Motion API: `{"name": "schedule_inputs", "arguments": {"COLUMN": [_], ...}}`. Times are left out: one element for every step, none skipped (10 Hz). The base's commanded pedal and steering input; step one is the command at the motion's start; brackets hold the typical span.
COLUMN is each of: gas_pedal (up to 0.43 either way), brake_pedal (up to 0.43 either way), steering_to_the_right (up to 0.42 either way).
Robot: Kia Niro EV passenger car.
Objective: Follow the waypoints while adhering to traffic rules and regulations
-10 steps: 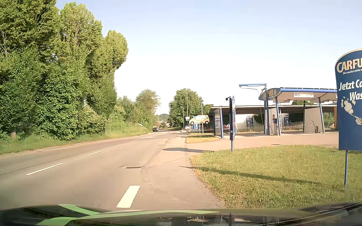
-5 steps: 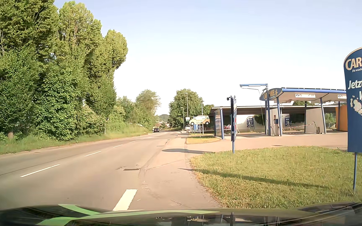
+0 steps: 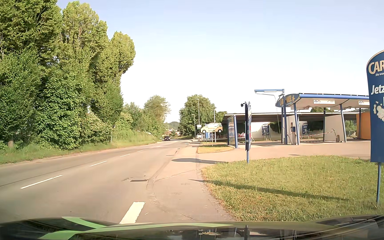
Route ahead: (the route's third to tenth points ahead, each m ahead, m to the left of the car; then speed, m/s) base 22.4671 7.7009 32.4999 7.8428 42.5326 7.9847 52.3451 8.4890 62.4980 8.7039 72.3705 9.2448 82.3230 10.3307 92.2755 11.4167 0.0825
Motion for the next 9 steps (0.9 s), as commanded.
{"name": "schedule_inputs", "arguments": {"gas_pedal": [0.0, 0.0, 0.0, 0.0, 0.0, 0.0, 0.0, 0.0, 0.0], "brake_pedal": [0.201, 0.22, 0.226, 0.226, 0.226, 0.232, 0.232, 0.232, 0.232], "steering_to_the_right": [-0.007, -0.007, -0.007, -0.007, -0.007, -0.007, -0.007, -0.007, -0.007]}}
